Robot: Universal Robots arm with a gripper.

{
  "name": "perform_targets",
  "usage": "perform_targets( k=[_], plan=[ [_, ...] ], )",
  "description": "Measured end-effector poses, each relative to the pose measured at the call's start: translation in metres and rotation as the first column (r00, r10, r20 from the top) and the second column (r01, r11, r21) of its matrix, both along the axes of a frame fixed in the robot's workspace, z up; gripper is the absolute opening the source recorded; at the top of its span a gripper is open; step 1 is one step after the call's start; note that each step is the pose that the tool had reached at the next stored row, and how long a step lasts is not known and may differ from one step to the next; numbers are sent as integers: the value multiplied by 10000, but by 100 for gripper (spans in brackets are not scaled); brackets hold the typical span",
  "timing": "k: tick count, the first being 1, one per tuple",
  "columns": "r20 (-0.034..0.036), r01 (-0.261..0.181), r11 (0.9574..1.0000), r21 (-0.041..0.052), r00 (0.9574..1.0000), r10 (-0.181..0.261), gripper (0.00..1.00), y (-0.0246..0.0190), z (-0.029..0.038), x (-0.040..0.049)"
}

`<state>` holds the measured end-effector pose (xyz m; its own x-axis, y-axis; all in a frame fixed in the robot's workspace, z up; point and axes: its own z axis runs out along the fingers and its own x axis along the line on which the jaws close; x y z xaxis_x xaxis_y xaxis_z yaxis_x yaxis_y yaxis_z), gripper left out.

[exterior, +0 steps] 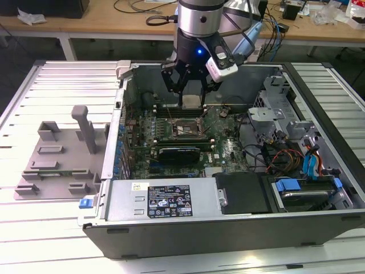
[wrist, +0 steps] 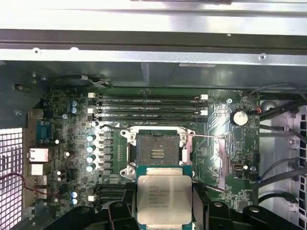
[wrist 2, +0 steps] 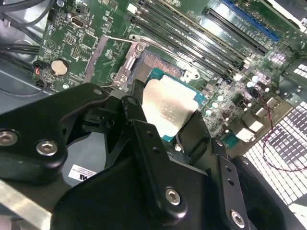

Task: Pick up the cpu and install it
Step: 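Pick up the cpu and move it towards the insertion slot, then place the cpu into insertion slot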

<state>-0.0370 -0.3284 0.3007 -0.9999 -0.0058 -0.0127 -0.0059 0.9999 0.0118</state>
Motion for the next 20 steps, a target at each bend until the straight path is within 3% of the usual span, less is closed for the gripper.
perform_targets(
  k=[3,17,20],
  plan=[
    [-1,-4,10000,-2,10000,4,55,0,-42,1],
    [-1,7,10000,0,10000,-7,55,0,-50,1],
    [0,333,9994,0,9994,-333,55,0,-52,1]
  ],
)
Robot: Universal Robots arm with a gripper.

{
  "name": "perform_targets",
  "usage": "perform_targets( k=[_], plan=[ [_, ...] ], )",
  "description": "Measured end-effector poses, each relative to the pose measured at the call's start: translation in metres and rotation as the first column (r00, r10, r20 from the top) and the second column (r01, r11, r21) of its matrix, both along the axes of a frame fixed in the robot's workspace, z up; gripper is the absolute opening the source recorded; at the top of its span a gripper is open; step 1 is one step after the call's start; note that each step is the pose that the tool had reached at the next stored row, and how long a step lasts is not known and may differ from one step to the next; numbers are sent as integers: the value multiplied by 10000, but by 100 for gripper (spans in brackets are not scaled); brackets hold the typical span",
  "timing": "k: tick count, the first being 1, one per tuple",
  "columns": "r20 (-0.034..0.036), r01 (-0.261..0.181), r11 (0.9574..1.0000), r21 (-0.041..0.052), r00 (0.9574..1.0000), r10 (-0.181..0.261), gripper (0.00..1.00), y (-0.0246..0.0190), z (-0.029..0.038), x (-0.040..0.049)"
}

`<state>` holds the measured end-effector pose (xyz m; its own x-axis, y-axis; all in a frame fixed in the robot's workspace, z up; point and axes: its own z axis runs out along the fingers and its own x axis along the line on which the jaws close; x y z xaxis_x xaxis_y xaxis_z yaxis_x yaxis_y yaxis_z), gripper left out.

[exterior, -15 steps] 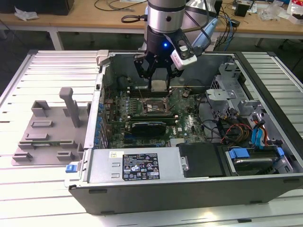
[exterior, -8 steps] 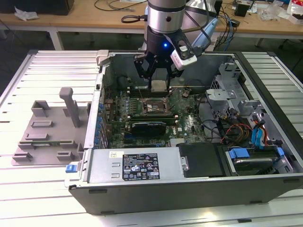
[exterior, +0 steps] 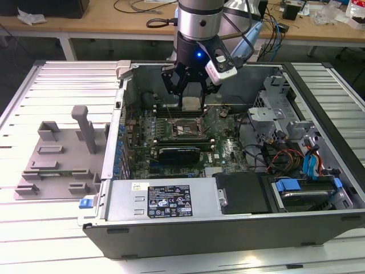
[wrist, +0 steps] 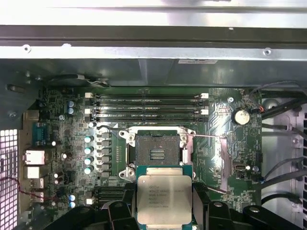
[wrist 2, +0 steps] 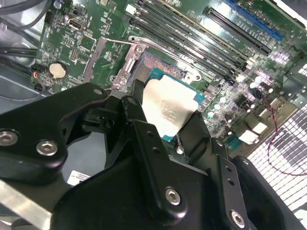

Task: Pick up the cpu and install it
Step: 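Place the cpu into insertion slot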

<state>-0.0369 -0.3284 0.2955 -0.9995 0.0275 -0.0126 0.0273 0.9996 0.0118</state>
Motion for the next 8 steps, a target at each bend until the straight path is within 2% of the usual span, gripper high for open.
perform_targets(
  k=[2,4,5,7,8],
  plan=[
    [0,539,9985,-1,9985,-539,55,0,-2,0],
    [0,823,9966,-1,9966,-823,55,0,-2,0],
    [0,1073,9942,0,9942,-1073,55,0,-3,0],
    [0,1970,9804,0,9804,-1970,55,0,-5,0],
    [1,2245,9745,0,9745,-2245,55,0,-6,0]
  ],
)
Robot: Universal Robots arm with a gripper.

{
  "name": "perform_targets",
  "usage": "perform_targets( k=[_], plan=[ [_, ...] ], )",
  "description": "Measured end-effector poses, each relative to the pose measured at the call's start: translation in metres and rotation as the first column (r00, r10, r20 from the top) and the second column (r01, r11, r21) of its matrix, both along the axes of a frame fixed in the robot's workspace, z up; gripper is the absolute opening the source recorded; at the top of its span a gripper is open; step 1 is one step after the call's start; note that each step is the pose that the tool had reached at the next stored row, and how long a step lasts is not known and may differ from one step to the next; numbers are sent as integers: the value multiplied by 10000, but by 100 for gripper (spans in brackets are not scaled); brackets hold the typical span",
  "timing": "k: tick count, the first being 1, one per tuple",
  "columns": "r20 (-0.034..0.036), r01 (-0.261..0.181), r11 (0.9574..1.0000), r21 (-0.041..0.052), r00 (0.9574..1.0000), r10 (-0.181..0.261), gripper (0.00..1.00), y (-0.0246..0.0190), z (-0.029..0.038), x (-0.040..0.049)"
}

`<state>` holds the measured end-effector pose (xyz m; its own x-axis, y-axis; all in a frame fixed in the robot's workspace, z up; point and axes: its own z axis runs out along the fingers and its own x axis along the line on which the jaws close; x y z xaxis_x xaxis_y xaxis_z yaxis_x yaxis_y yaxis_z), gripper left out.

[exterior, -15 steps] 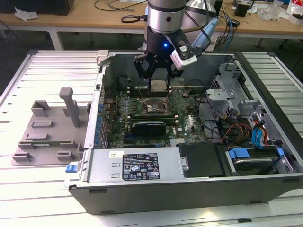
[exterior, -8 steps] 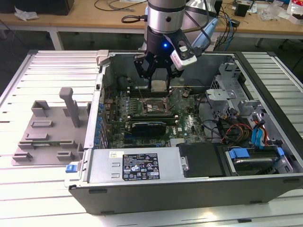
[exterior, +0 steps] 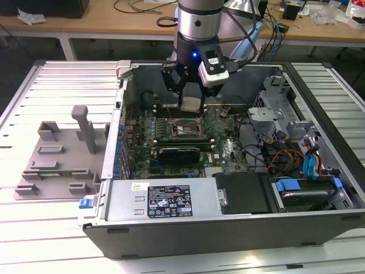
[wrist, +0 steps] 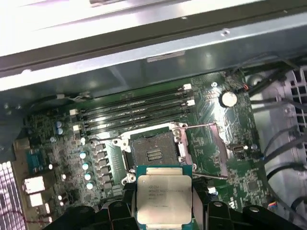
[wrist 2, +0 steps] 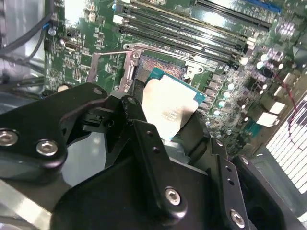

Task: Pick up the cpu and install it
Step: 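Place the cpu into insertion slot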

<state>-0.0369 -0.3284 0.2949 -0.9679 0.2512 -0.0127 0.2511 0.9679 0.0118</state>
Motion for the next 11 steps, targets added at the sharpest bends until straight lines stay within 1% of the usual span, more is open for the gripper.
perform_targets(
  k=[1,2,3,4,5,6,8,9,10,11],
  plan=[
    [-1,374,9993,-1,9993,-374,55,0,-1,0],
    [-1,797,9968,0,9968,-797,55,0,-2,0],
    [-1,1044,9945,-1,9945,-1044,55,0,-3,0],
    [-1,1353,9908,0,9908,-1353,55,0,-3,0],
    [-1,1552,9879,0,9879,-1552,55,0,-4,0],
    [-1,1801,9837,0,9837,-1801,55,0,-5,0],
    [-1,2537,9673,0,9673,-2537,55,0,-7,0],
    [-1,2746,9616,0,9616,-2746,55,0,-8,0],
    [-1,2901,9570,0,9570,-2901,55,0,-9,0],
    [-1,3255,9455,0,9455,-3255,55,0,-10,0]
  ],
)
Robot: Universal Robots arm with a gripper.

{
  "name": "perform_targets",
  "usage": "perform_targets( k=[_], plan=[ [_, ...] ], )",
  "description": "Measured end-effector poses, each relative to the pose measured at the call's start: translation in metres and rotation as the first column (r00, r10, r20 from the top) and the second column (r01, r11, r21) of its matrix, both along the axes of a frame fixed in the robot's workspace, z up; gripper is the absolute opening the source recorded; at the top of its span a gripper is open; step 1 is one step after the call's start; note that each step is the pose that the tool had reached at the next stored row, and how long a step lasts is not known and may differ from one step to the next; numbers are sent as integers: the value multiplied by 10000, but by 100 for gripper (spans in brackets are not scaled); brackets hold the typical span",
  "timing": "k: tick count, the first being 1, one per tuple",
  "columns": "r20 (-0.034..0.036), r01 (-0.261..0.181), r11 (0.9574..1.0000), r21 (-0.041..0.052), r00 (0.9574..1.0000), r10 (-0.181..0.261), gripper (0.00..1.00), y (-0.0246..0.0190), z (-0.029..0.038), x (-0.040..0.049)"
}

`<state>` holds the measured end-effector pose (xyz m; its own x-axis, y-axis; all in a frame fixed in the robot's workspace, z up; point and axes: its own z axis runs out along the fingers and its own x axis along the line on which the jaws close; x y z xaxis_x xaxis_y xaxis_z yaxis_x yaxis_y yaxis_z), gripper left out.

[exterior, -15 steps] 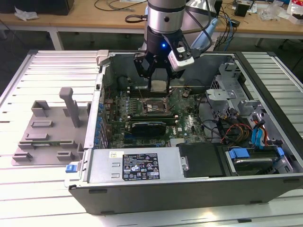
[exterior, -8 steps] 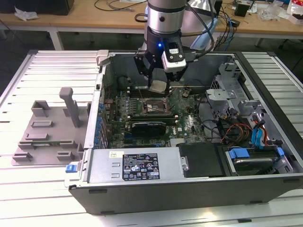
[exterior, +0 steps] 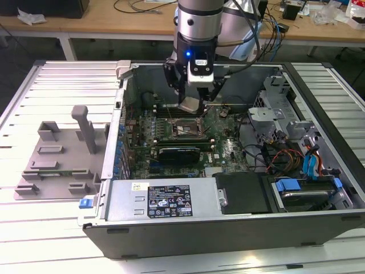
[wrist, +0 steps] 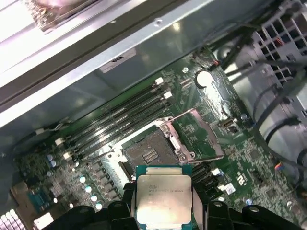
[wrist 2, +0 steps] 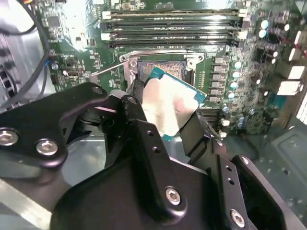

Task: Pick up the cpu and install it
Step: 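Place the cpu into insertion slot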

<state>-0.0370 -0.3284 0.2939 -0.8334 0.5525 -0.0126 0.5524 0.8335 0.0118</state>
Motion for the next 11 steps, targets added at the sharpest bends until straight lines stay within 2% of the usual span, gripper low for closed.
perform_targets(
  k=[1,3,5,7,9,11],
  plan=[
    [0,371,9993,0,9993,-371,55,0,-1,0],
    [0,1268,9919,0,9919,-1268,55,0,-4,0],
    [0,1951,9808,0,9808,-1951,55,0,-6,0],
    [0,2526,9676,0,9676,-2526,55,0,-8,0],
    [0,3190,9477,0,9477,-3190,55,0,-11,0],
    [-1,3965,9181,0,9181,-3965,55,0,-14,0]
  ],
)
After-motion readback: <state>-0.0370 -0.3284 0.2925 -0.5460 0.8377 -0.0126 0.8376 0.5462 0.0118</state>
